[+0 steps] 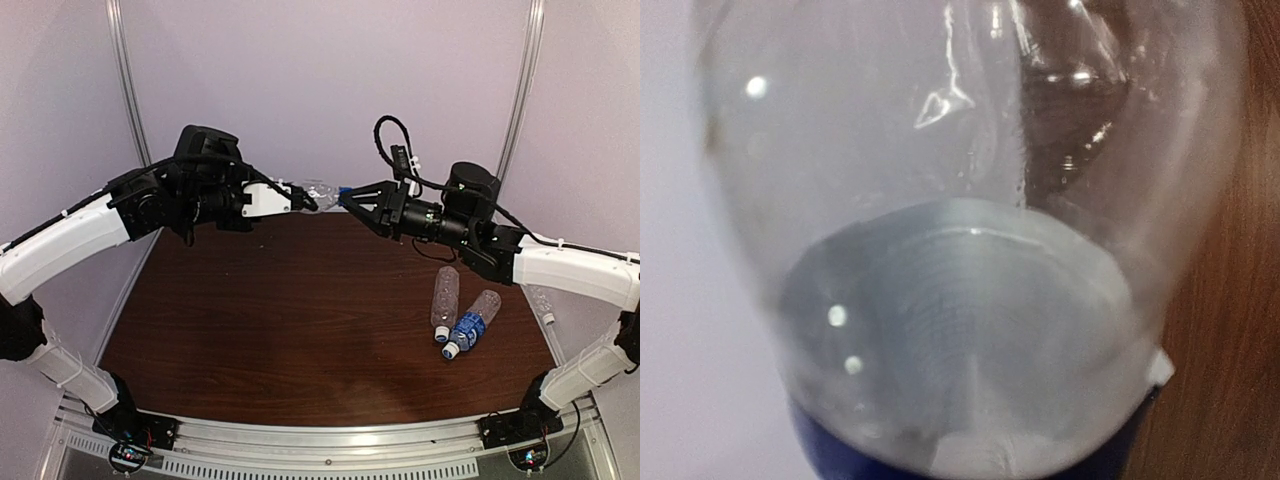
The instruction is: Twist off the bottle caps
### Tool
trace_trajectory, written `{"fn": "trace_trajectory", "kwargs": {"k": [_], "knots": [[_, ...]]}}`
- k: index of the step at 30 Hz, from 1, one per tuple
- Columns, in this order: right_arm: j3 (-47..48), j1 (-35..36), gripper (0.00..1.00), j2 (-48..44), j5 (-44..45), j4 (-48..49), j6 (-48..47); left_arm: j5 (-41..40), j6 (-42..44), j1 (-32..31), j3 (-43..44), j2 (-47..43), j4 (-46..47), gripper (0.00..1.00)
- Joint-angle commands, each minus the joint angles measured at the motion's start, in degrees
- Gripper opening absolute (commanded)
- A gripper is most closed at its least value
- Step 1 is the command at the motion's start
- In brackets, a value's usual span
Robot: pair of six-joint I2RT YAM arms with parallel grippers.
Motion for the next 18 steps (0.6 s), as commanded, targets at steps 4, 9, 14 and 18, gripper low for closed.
{"fn": "trace_trajectory", "kwargs": {"k": [4, 9, 14, 18], "knots": [[2.08, -0.05, 0.24, 0.89, -2.47, 2.24, -0.65, 0.02, 0.71, -0.59, 0.2, 0.18, 2.14, 0.33], [1.93, -0.07, 0.09, 0.46, -2.44, 1.04, -2.07, -0.02, 0.52, -0.62, -0.51, -0.04, 2.02, 0.33], [3.76, 0.2, 0.0, -1.15, -3.92, -4.89, -14.25, 7.01, -3.77, -0.63, 2.63, 0.53, -6.28, 0.33], [5.96, 2.08, 0.0, -3.51, -4.97, -14.12, -33.1, 18.12, -7.61, -0.6, 6.38, 1.69, -17.36, 0.33]]}}
